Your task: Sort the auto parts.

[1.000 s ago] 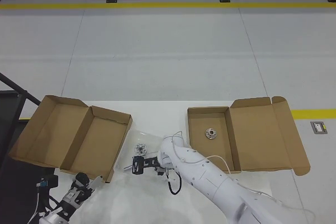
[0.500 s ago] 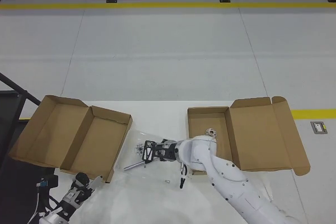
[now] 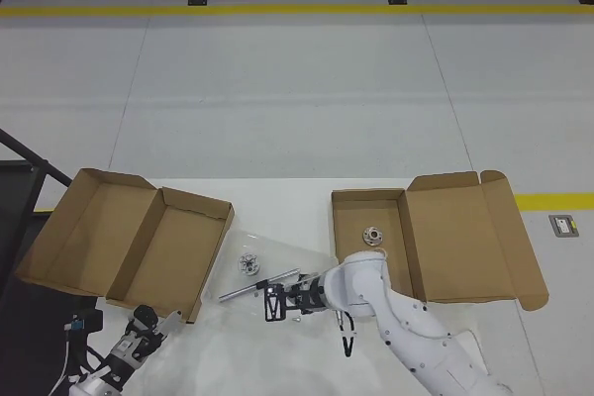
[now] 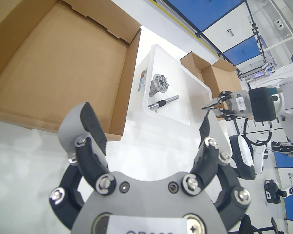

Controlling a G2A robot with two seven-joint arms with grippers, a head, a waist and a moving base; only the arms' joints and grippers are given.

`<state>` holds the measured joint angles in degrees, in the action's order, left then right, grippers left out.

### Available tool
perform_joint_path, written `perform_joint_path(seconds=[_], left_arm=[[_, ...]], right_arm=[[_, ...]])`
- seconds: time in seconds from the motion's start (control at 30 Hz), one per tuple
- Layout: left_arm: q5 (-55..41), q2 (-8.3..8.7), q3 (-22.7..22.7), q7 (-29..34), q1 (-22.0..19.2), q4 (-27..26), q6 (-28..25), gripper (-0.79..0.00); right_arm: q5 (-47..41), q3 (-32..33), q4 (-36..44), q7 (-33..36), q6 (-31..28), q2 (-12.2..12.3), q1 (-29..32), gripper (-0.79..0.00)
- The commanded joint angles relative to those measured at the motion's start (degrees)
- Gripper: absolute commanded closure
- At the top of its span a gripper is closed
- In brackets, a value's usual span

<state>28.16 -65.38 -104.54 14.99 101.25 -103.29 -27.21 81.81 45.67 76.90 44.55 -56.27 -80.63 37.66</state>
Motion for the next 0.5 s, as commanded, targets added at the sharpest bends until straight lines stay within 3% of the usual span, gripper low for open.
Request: perform_joint_path(seconds=[0.0, 0.27, 0.47], left_arm=[[0.0, 0.0, 0.0, 0.0, 0.0, 0.0, 0.0, -0.785], [0.0, 0.0, 0.0, 0.0, 0.0, 0.0, 0.0, -0.785], [0.0, 0.0, 0.0, 0.0, 0.0, 0.0, 0.0, -0.785]], right_arm=[[-2.4, -1.6, -2.2, 1.9, -1.4, -0.6, -1.6, -0.025], [-5.2, -10.1, -9.0, 2.0, -1.4, -2.1, -7.1, -0.058], [-8.9, -15.3, -13.1, 2.7, -0.8, -2.9, -10.5, -0.219]])
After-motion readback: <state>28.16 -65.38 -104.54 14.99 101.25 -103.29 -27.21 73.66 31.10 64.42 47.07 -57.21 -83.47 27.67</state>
